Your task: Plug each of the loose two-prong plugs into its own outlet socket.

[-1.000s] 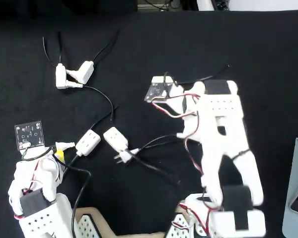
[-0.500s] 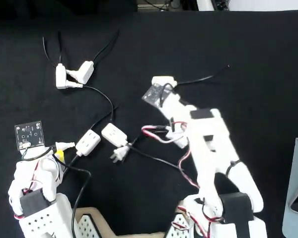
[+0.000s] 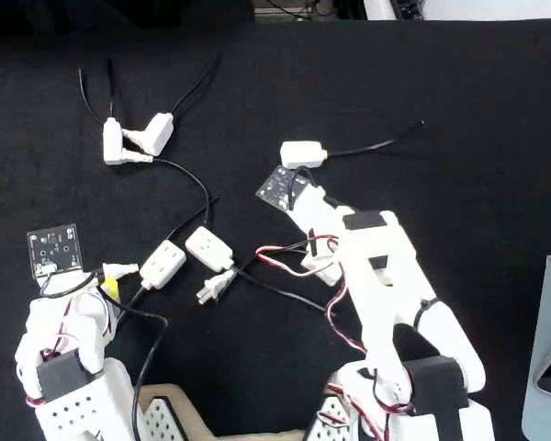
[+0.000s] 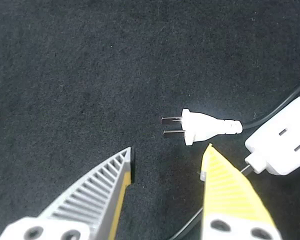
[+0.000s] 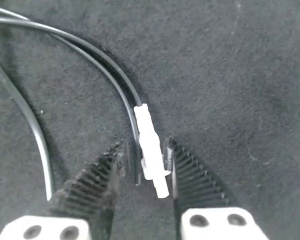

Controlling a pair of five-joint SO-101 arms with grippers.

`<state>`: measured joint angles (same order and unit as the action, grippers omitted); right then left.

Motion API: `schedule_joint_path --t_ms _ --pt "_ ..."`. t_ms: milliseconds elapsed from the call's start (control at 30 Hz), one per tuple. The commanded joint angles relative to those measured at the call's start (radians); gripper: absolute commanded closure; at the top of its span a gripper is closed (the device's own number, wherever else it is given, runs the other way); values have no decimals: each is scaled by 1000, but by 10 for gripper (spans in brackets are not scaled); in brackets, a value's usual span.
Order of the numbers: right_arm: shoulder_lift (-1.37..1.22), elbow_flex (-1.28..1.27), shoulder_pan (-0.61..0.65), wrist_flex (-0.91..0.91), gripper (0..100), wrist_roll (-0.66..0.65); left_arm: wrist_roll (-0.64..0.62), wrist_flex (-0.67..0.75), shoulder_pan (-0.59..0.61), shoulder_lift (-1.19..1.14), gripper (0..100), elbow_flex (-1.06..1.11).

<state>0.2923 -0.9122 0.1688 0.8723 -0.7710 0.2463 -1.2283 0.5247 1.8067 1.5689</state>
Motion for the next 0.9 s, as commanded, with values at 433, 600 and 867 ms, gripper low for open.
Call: schedule_joint_path --t_ms 433,600,867 --pt "35 114 -89 14 875 14 2 0 1 8 772 2" --pt "33 84 -74 11 875 6 3 0 1 8 772 2" --pt "-137 108 -68 14 875 -21 34 0 1 8 773 4"
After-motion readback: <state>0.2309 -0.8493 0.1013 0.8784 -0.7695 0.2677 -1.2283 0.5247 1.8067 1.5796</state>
